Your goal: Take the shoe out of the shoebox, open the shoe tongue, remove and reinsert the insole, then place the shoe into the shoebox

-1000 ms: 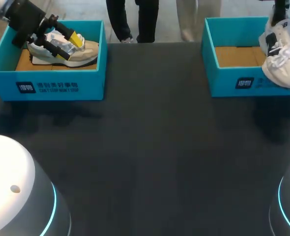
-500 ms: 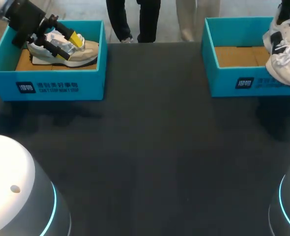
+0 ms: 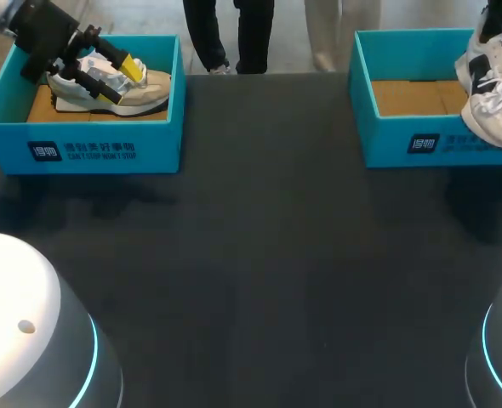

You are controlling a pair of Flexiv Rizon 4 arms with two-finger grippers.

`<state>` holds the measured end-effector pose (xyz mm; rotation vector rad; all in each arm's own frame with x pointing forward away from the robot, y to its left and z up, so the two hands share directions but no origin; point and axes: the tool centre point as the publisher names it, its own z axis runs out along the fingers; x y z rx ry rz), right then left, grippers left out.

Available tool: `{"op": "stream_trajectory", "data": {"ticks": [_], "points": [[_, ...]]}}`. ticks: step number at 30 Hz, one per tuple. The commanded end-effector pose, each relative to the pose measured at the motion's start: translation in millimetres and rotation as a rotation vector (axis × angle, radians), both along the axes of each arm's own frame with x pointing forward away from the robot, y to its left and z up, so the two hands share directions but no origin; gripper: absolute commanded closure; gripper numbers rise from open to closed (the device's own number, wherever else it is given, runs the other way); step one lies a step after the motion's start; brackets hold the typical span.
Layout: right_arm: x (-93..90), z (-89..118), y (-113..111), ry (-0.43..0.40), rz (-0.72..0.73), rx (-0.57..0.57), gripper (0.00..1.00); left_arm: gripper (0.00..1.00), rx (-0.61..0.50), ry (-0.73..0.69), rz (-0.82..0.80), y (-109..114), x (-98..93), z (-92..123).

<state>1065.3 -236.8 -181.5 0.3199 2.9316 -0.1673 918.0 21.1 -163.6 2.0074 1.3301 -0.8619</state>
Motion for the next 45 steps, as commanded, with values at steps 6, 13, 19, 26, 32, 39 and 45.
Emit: {"op": "stream_trajectory", "data": {"ticks": [6, 13, 19, 26, 32, 39, 45], "points": [[-6.4, 2, -21, 0.015, 0.045, 0.0, 1.0, 0.0, 0.003, -0.001, 0.0, 0, -0.4, 0], [-2.3, -7, -46, 0.051, 0.028, -0.038, 1.0, 0.0, 0.003, -0.001, 0.0, 0, -0.4, 0], [-5.9, -10, -67, 0.06, -0.064, -0.054, 1.0, 0.0, 0.003, -0.001, 0.0, 0, -0.4, 0], [-11.6, -10, -87, 0.052, -0.269, -0.055, 1.0, 0.0, 0.003, -0.001, 0.0, 0, -0.4, 0], [-14.0, -6, -104, 0.063, -0.58, -0.051, 1.0, 0.0, 0.003, -0.001, 0.0, 0, -0.4, 0], [-17.1, 7, -106, 0.045, -0.779, -0.019, 1.0, 0.0, 0.003, -0.001, 0.0, 0, -0.4, 0], [-17.8, 11, -106, 0.037, -0.902, -0.004, 1.0, 0.0, 0.003, -0.001, 0.0, 0, -0.4, 0]]}}
